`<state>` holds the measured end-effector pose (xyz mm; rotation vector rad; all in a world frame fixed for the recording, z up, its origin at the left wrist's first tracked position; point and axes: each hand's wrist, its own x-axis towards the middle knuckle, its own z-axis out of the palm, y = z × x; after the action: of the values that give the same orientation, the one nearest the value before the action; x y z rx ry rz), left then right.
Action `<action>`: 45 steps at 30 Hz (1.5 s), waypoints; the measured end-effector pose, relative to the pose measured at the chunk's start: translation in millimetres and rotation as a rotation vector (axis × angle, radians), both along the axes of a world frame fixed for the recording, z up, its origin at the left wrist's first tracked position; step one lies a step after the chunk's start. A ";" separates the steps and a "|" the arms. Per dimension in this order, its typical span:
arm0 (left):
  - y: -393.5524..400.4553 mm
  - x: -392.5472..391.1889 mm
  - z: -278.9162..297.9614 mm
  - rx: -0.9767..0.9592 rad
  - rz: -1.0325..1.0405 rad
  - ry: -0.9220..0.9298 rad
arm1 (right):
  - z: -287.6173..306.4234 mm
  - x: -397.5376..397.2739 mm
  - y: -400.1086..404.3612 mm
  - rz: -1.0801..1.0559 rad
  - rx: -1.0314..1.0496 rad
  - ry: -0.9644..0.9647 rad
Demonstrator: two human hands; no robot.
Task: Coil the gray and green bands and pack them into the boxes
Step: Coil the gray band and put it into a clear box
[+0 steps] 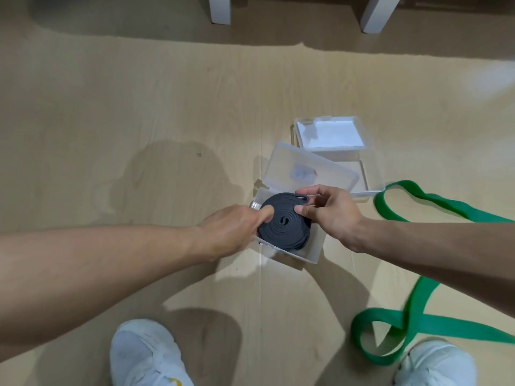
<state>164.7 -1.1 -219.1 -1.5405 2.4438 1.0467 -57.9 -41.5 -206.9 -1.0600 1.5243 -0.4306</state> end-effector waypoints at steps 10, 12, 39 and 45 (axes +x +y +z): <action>4.2 -16.6 -1.5 -0.068 0.125 0.034 | -1.7 0.4 9.7 -0.250 -0.100 0.003; 3.4 -25.3 -3.1 -0.044 0.185 0.077 | -1.2 1.9 7.2 -0.254 -0.111 0.005; -27.7 -34.4 -6.4 -0.256 0.010 -0.042 | -10.1 -25.4 -5.7 0.717 -0.324 0.387; -29.6 -36.6 -2.9 -0.245 -0.024 -0.071 | -10.9 -27.5 -8.3 0.812 -0.477 0.511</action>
<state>128.1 -30.6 -221.9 -1.5777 2.6132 0.6962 -85.4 -49.7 -217.8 -2.1646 1.2804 0.0738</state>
